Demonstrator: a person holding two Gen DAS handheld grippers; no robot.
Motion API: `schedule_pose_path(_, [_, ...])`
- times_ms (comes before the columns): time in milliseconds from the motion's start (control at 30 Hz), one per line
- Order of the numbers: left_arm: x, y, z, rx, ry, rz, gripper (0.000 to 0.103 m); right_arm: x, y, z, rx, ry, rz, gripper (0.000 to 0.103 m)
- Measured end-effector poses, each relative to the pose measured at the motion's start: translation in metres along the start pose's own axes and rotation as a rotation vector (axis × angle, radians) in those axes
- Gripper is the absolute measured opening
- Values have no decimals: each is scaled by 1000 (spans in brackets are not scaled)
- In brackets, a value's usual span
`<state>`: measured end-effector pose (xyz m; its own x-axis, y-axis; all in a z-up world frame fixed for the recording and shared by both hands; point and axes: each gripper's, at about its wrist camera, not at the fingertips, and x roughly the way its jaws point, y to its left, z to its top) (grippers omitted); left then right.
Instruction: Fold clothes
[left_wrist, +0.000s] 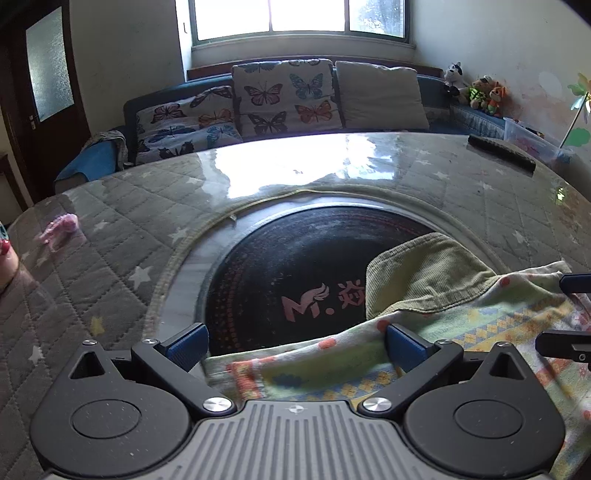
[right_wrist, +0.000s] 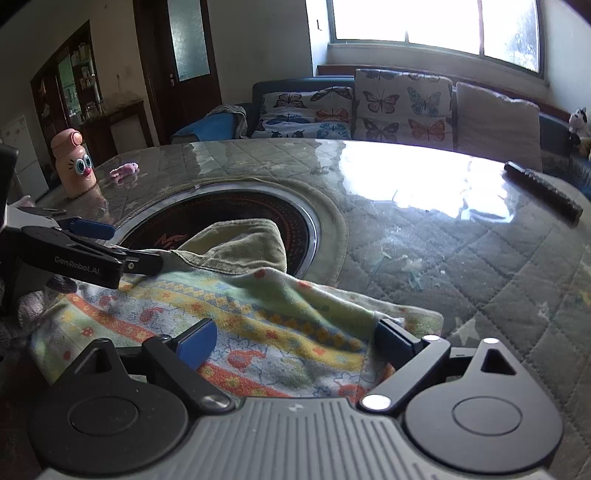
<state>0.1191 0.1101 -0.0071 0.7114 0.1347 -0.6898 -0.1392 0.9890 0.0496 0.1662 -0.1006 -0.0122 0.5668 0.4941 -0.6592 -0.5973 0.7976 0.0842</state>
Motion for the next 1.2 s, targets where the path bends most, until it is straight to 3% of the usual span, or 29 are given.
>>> schedule_pose_path(267, [-28,24,-9,-38,-25,28,103,-26,46,-1,-120,-35,69,93])
schedule_pose_path(633, [-64,55,-28,-121,-43,39,103,-29,138,-16,-397,-6,205,78])
schedule_pose_path(733, [-70,61,-31,-147,-43,31,103,-26,167,-25,-519,-2,221,71])
schedule_pose_path(800, [-72,65,-33,-165,-39,24,103,-24,181,-28,-575,2,239,61])
schedule_pose_path(933, [-74,71,-37,-205,-29,-2,103,-20,204,-32,-670,-7,245,58])
schedule_pose_path(1067, [-74,77,-38,-250,-15,-35,103,-15,223,-37,-753,-21,226,42])
schedule_pose_path(1200, [-71,82,-40,-299,5,-64,103,-17,226,-34,-740,-30,234,18])
